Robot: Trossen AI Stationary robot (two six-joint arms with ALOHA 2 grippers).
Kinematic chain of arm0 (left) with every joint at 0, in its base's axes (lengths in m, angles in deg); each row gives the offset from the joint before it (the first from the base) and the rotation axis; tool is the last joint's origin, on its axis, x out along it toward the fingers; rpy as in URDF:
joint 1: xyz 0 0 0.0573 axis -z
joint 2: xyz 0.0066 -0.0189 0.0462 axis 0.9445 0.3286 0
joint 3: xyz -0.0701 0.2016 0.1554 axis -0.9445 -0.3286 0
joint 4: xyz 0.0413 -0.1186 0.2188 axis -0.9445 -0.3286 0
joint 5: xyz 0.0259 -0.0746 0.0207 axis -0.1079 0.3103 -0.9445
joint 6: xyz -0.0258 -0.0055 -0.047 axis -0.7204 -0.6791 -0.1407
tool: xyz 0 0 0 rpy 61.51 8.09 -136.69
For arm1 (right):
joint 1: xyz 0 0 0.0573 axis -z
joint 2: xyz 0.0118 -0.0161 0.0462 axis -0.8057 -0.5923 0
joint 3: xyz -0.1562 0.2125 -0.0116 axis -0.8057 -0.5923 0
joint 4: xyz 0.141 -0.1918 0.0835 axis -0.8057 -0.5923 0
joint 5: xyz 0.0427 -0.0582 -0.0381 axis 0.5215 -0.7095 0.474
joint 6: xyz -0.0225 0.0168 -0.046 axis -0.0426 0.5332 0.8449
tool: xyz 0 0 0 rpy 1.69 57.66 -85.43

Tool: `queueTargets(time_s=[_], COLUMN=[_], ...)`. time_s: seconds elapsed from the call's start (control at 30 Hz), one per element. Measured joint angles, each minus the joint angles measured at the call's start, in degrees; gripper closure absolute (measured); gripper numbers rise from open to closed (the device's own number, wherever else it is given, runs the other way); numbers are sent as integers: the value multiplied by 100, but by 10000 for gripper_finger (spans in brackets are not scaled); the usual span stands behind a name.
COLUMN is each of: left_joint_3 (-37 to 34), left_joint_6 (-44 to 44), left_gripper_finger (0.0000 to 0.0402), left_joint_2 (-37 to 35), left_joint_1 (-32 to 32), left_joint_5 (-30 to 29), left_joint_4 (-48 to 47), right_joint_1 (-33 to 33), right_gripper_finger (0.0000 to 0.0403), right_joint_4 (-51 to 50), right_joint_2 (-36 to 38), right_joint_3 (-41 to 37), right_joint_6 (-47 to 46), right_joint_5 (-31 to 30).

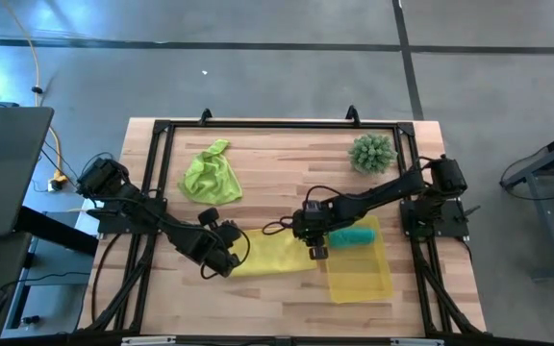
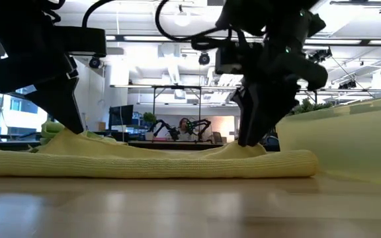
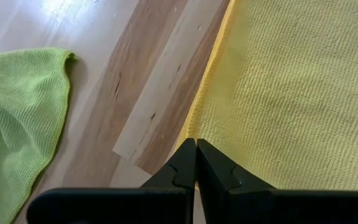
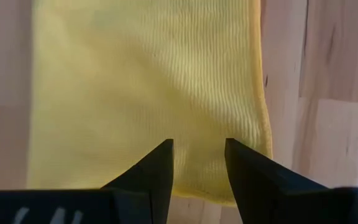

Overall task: Roll microfiber towels into tight, uniform cylinder then place into a basket
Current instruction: Fold the yellow microfiber cloth, then roll the yellow microfiber cloth

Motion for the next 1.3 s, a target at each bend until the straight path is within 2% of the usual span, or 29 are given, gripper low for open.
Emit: queueTargets(time_s=[0.23,0.53,0.73,0.87,0.97,1.13,1.3], left_joint_3=[0,0,20,236,364,383,3], left_joint_6=[31,75,243,228,230,791,1453], left_gripper_finger=[401,394,331,278,254,249,261], left_joint_2=[0,0,2,2,2,2,77], left_joint_1=[0,0,-7,-42,-94,-89,-21], left_joint_5=[98,98,93,45,285,731,1033], left_joint_4=[2,-5,-81,-581,-590,225,1527], right_joint_1=[5,0,0,0,0,-126,-508], right_gripper_finger=[265,265,265,265,265,265,265], right_joint_4=[248,285,287,285,143,44,87], right_joint_2=[0,0,0,0,2,11,10], right_joint_3=[-358,-371,-371,-371,-277,-59,-52], right_joint_6=[-227,-197,-186,-201,-304,-1199,-1800], right_joint_5=[-16,-46,-46,-46,-46,87,43])
